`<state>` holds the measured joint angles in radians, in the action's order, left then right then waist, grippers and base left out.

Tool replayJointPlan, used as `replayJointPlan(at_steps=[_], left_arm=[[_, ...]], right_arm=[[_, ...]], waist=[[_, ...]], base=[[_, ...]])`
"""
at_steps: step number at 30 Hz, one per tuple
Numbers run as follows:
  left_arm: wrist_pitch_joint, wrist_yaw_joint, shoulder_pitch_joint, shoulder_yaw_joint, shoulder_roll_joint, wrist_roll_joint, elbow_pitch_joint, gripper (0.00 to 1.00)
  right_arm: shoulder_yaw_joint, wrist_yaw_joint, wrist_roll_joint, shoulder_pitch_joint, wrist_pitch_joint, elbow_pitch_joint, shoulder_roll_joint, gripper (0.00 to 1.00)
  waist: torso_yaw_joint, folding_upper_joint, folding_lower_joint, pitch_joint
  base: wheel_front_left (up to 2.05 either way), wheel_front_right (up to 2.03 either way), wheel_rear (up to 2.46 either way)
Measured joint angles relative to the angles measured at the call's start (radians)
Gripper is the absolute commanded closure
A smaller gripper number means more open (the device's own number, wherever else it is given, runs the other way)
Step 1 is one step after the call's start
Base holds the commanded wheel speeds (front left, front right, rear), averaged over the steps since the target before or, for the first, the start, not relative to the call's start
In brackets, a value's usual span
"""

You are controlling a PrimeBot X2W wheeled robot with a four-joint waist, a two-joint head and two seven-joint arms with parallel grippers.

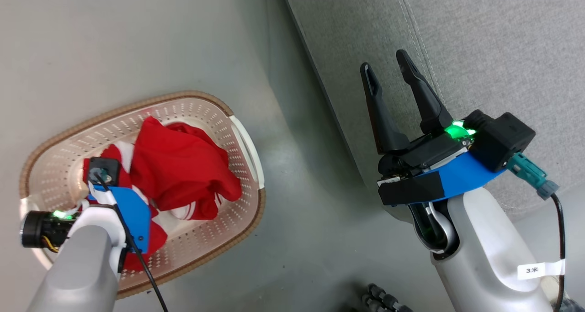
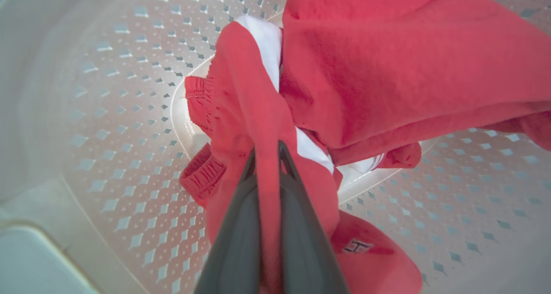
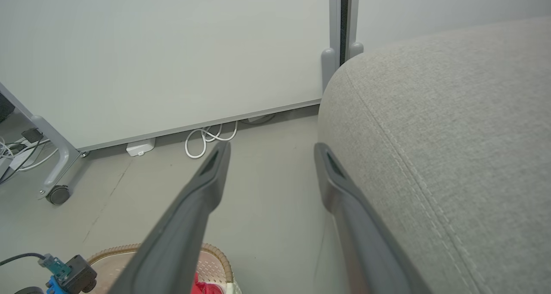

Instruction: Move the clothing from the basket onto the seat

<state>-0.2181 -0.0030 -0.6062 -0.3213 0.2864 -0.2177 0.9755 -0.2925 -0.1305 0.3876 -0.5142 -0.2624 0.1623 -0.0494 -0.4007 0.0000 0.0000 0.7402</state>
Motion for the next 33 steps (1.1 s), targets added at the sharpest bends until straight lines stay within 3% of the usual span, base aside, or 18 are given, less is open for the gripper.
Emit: replayJointPlan(at_steps=[8,17,26,33], left_arm=[[0.047,-0.031,0.01,-0.012,-0.066,-0.03,0.051,1.0],[0.151,-0.093,0.035,-0.047,-0.156,-0.057,0.113,1.0],[0.359,-0.121,0.144,-0.109,-0.216,-0.086,0.145,1.0],[0.315,-0.123,0.094,-0.192,-0.235,-0.185,0.031,1.0]], right_arm=[[0.024,0.0,-0.065,0.017,0.0,0.067,0.0,0.0],[0.061,0.0,-0.126,0.117,0.0,0.166,0.001,0.0],[0.093,0.0,-0.167,0.219,0.026,0.208,0.001,0.0],[0.094,0.0,-0.163,0.291,0.073,0.179,0.001,0.0]], waist=[[0.044,0.0,0.0,-0.1],[0.121,0.0,-0.0001,-0.302],[0.212,0.0001,-0.0003,-0.528],[0.285,0.0001,-0.0004,-0.673]], base=[[0.0,0.0,0.0],[0.0,0.0,0.0],[0.0,0.0,0.0],[0.0,0.0,0.0]])
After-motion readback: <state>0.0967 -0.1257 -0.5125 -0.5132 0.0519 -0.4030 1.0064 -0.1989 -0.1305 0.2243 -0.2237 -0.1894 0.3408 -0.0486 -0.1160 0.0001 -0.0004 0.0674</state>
